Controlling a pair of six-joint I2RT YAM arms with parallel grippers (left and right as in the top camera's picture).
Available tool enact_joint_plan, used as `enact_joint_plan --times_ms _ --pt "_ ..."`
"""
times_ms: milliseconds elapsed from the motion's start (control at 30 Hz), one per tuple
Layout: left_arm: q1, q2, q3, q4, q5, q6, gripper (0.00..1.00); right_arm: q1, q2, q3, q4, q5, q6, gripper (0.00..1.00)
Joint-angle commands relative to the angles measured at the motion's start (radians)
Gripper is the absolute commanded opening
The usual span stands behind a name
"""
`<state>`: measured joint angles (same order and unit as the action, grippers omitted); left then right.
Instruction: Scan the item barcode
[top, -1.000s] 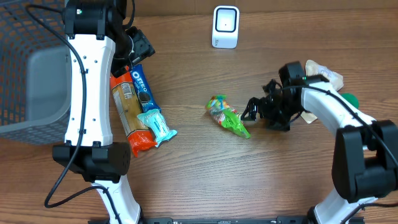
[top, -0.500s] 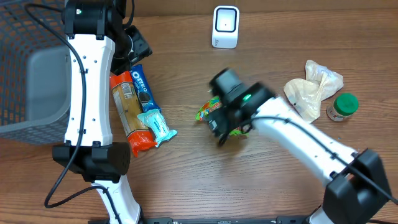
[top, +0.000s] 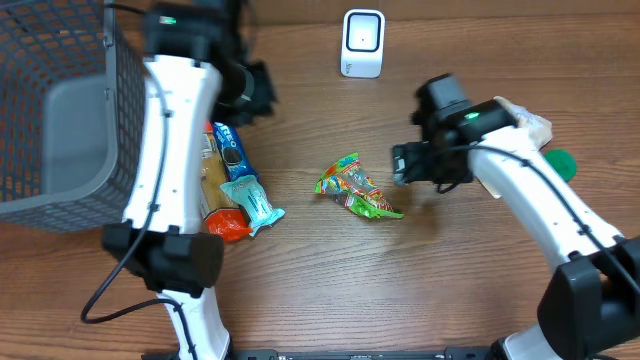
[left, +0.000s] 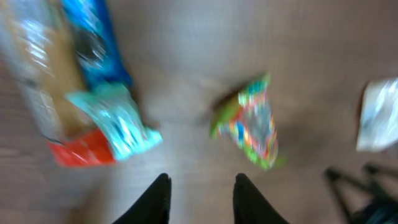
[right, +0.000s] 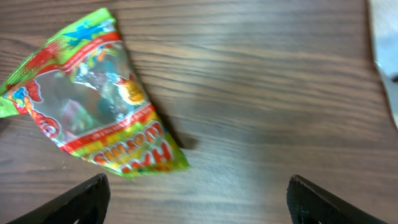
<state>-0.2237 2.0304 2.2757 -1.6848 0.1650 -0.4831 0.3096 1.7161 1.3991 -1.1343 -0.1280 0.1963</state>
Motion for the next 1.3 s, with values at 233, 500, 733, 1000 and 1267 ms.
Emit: enact_joint_plan --times_ms 233,500,733,1000,1267 --pt "-0.098 0.009 -0.351 0.179 0.043 0.004 0.24 -0.127 -0.037 0.012 -0.021 -0.129 -0.085 0.91" --pt "-0.111 0.01 -0.587 0.484 0.197 0.125 0.46 -0.126 -0.037 0.012 -0.04 -0.116 -0.123 0.91" --pt "-0.111 0.01 -0.787 0.658 0.258 0.14 0.52 -0.126 -0.037 0.012 -0.05 -0.098 -0.127 0.92" --pt "-0.133 0.01 -0.902 0.818 0.332 0.139 0.64 -0.126 -0.037 0.012 -0.05 -0.098 -0.127 0.92" --pt "-0.18 0.01 -0.947 0.96 0.323 0.014 0.65 -0.126 -0.037 0.012 -0.051 -0.098 -0.127 0.92"
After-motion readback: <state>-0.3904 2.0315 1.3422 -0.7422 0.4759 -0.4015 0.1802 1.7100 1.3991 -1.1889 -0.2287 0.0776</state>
